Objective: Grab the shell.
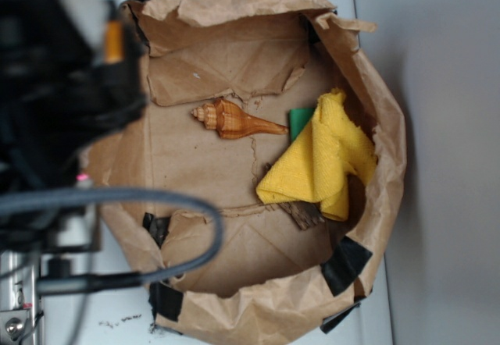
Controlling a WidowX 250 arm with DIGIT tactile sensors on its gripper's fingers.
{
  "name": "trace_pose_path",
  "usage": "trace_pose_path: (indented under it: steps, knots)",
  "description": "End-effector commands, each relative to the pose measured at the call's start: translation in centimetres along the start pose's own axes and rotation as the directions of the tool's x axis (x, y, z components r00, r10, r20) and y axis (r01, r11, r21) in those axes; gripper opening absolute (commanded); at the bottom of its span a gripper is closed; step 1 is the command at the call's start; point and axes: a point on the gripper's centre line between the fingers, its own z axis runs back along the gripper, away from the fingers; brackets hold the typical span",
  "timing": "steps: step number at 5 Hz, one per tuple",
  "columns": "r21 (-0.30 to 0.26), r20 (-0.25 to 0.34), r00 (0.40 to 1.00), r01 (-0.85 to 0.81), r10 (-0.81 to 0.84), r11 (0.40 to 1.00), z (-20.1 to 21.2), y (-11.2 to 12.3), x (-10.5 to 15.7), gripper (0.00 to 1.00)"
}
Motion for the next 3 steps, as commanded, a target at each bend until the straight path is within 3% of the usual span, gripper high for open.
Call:
trace_pose_path:
  steps: [1,2,3]
  knots:
    - [0.021,0.092,0.973,0.21,-0.211,0.977,-2.9,-0.1,4.3,1.0]
    - [0.035,0.024,0.968,0.249,-0.25,0.968,-6.7,0.0,6.2,1.0]
    - [0.036,-0.037,0.965,0.261,-0.26,0.965,-9.7,1.7,7.4,1.0]
